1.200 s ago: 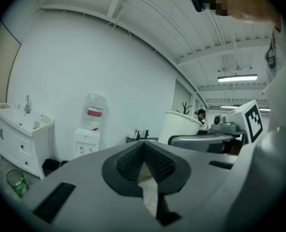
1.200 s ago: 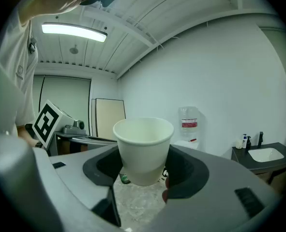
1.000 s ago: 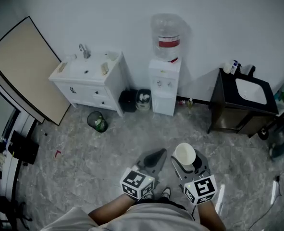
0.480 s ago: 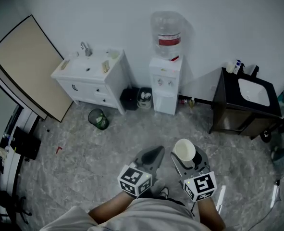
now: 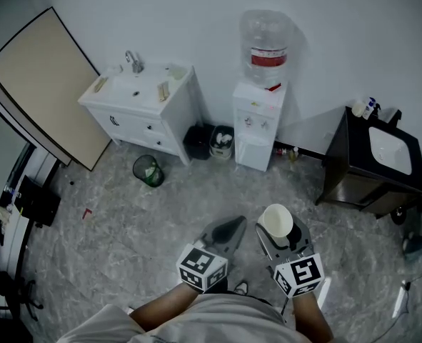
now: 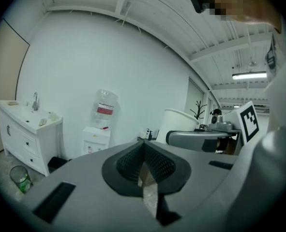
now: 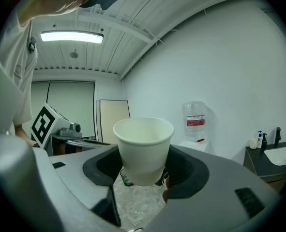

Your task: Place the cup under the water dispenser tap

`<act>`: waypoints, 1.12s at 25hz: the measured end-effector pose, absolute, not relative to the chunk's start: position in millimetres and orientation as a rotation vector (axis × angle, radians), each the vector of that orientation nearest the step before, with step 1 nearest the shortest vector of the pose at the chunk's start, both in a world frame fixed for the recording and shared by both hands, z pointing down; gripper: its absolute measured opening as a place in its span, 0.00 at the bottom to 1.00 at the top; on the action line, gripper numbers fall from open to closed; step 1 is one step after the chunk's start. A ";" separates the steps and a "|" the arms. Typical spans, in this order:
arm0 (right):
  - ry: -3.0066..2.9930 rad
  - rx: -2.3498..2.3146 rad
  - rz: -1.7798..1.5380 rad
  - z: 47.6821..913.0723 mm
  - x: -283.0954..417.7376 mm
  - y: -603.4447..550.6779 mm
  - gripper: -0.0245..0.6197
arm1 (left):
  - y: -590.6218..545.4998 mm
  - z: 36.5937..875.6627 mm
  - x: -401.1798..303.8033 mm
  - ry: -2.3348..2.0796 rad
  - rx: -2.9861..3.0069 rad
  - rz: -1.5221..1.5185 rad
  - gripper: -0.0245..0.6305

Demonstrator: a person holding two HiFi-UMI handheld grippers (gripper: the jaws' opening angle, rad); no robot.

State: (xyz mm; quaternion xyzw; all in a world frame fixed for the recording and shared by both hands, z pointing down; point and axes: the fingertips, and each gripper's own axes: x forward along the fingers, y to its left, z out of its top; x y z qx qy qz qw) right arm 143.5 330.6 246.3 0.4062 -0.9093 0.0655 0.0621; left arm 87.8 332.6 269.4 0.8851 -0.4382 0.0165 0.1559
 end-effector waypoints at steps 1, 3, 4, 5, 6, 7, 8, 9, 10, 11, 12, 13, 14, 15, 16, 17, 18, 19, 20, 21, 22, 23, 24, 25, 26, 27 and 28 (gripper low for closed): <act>-2.745 1.232 0.210 249.2 139.1 317.4 0.47 | 320.0 271.9 83.3 -1.252 2.537 0.048 0.04; -2.736 1.243 0.224 254.1 129.0 287.5 0.47 | 291.0 276.0 73.8 -1.243 2.552 0.045 0.04; -2.728 1.252 0.231 256.8 123.8 271.1 0.47 | 275.0 277.8 69.1 -1.235 2.564 0.042 0.04; -2.718 1.264 0.237 260.0 118.6 253.9 0.47 | 258.2 279.5 64.4 -1.225 2.577 0.039 0.04; -2.706 1.275 0.241 263.2 113.1 236.1 0.47 | 240.8 281.1 59.6 -1.213 2.590 0.038 0.04; -2.693 1.286 0.244 266.0 107.4 218.4 0.47 | 223.0 282.7 54.5 -1.200 2.600 0.038 0.04; -2.683 1.298 0.247 268.2 101.5 201.2 0.47 | 205.6 284.3 49.2 -1.184 2.606 0.038 0.04; -2.675 1.309 0.247 269.8 95.7 184.9 0.47 | 188.6 285.7 44.1 -1.167 2.611 0.039 0.04; -2.669 1.320 0.246 271.0 90.3 169.3 0.47 | 172.2 287.1 39.5 -1.152 2.616 0.043 0.04; -2.663 1.331 0.244 272.7 85.8 154.1 0.47 | 156.2 288.6 35.7 -1.139 2.624 0.048 0.04; -2.656 1.344 0.245 274.8 82.2 139.4 0.47 | 140.9 290.2 32.6 -1.129 2.631 0.053 0.04; -2.649 1.354 0.248 277.0 78.7 125.9 0.47 | 126.6 291.7 29.5 -1.122 2.637 0.056 0.04; -2.645 1.357 0.249 279.1 75.1 113.9 0.47 | 113.5 293.2 26.2 -1.116 2.640 0.058 0.04; -2.642 1.355 0.247 281.3 71.6 103.0 0.47 | 101.3 294.5 22.9 -1.113 2.643 0.058 0.04; -2.639 1.352 0.245 283.7 68.6 92.3 0.47 | 89.6 295.6 20.0 -1.110 2.645 0.057 0.04; -2.635 1.351 0.244 286.5 66.4 81.1 0.47 | 78.1 296.5 17.8 -1.107 2.648 0.054 0.04; -2.630 1.353 0.246 290.0 64.7 69.7 0.47 | 67.2 297.4 16.1 -1.104 2.654 0.051 0.04; -2.623 1.356 0.251 294.5 63.4 58.2 0.47 | 57.0 298.8 14.8 -1.101 2.661 0.047 0.04; -2.615 1.357 0.257 299.7 62.1 46.8 0.47 | 47.3 300.9 13.8 -1.097 2.667 0.045 0.04; -2.609 1.357 0.260 305.1 60.7 35.2 0.47 | 37.3 303.7 12.7 -1.094 2.669 0.044 0.04; -2.604 1.354 0.263 310.6 59.3 23.0 0.47 | 26.6 307.0 11.4 -1.093 2.669 0.043 0.04; -2.602 1.353 0.267 316.1 58.1 10.1 0.47 | 15.0 310.6 9.9 -1.096 2.669 0.041 0.04; -2.602 1.351 0.272 321.7 57.3 -3.1 0.47 | 2.7 314.2 8.4 -1.102 2.667 0.039 0.04; -2.602 1.348 0.276 327.3 56.6 -16.5 0.47 | -10.1 317.6 7.0 -1.109 2.663 0.037 0.04; -2.602 1.340 0.279 332.6 55.9 -30.0 0.47 | -23.1 320.9 6.0 -1.118 2.657 0.036 0.04; -2.604 1.327 0.282 337.5 55.1 -43.8 0.47 | -36.5 324.0 5.4 -1.127 2.652 0.036 0.04; -2.606 1.310 0.284 342.3 54.1 -58.0 0.47 | -50.2 326.5 5.1 -1.136 2.646 0.036 0.04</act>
